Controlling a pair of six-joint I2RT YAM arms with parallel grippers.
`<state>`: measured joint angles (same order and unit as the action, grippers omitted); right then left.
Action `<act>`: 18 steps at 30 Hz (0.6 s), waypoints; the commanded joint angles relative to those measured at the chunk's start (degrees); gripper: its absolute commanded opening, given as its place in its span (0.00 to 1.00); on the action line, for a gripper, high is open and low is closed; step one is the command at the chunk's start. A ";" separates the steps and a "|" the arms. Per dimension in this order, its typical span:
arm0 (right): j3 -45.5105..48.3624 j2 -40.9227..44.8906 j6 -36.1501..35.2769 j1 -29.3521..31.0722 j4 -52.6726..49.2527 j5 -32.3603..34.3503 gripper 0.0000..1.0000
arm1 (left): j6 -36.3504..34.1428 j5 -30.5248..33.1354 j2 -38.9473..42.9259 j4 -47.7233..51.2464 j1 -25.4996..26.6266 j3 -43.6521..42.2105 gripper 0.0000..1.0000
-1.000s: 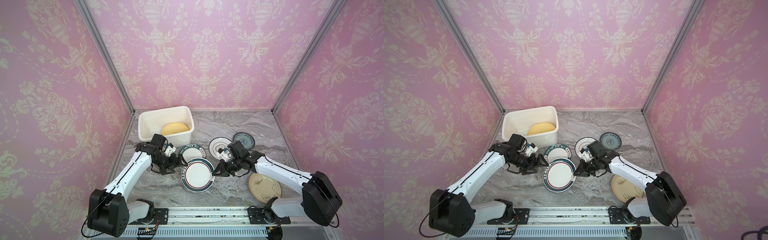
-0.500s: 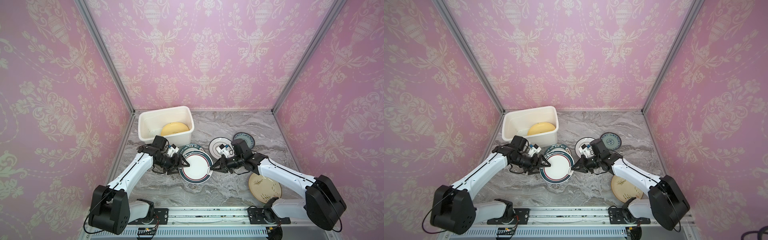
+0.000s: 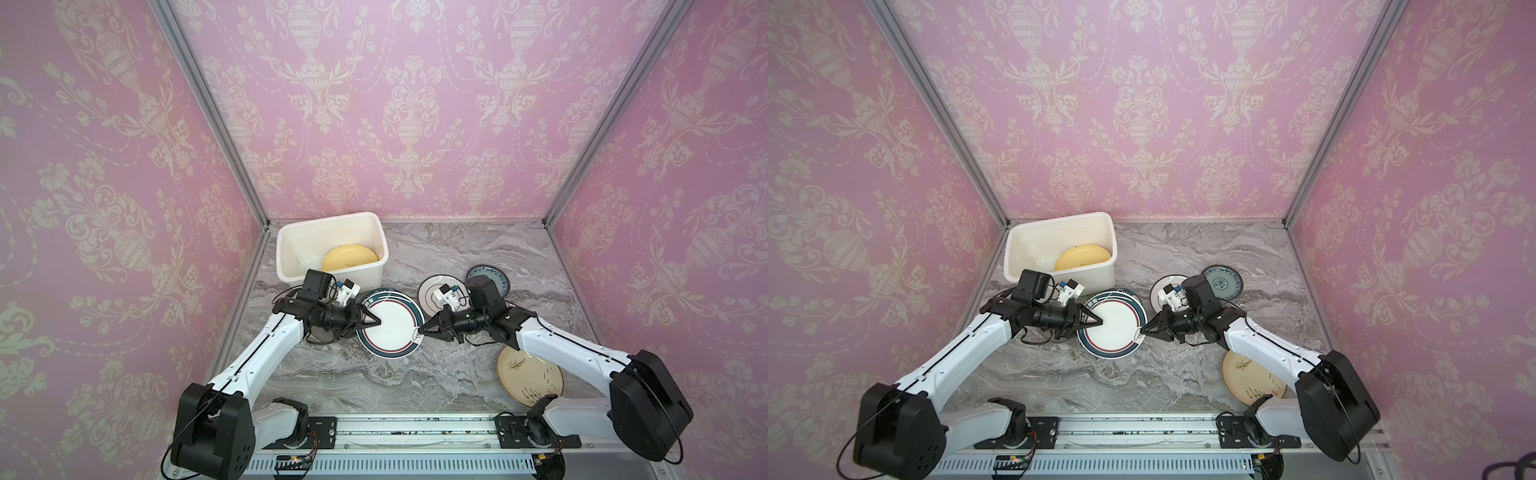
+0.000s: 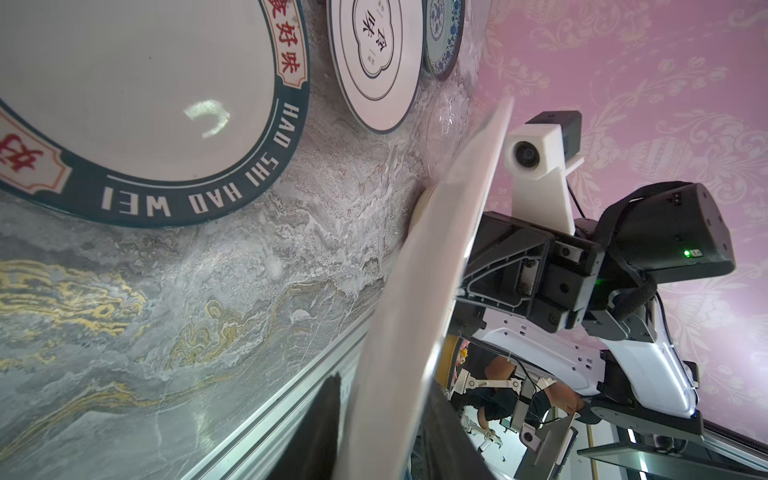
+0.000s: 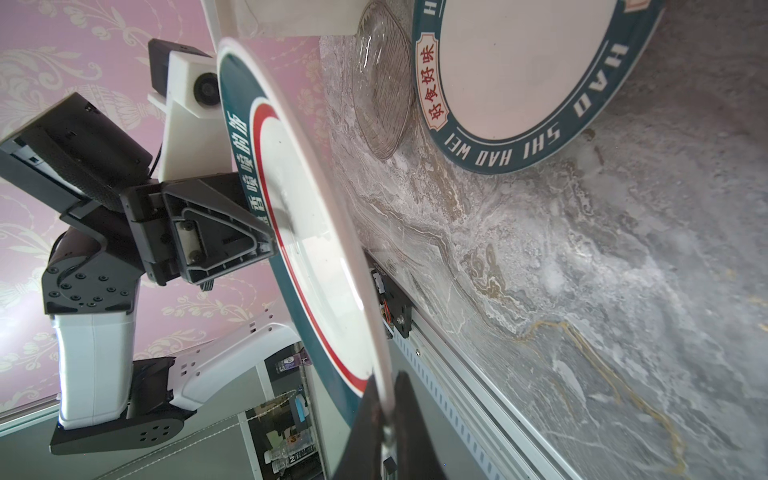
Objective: Place the plates into the plastic bin on the countertop
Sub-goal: 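Lift the upright plate with the left gripper toward the bin while the right releases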
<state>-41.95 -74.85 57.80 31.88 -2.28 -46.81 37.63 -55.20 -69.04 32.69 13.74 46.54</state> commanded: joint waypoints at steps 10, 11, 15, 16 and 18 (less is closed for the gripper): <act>1.18 0.23 2.16 -0.67 5.40 1.08 0.11 | 4.19 -1.92 1.91 -2.69 0.59 -0.58 0.08; 1.56 0.36 2.66 -0.68 6.27 1.30 0.17 | 4.86 -1.79 2.17 -2.96 0.59 -0.58 0.07; 3.22 0.48 5.08 -0.77 11.40 1.46 0.34 | 8.07 -1.38 3.37 -4.98 0.72 -0.62 0.03; 3.64 0.54 5.72 -0.77 12.82 1.54 0.37 | 9.37 -1.32 3.83 -6.24 0.68 -0.73 0.01; 4.39 0.74 6.98 -0.77 15.70 1.89 0.43 | 12.90 -1.26 4.98 -9.16 0.74 -1.14 0.00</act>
<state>-38.98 -74.85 62.59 30.94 7.20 -45.60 45.17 -56.21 -66.48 28.29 14.11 45.80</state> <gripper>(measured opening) 0.403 0.119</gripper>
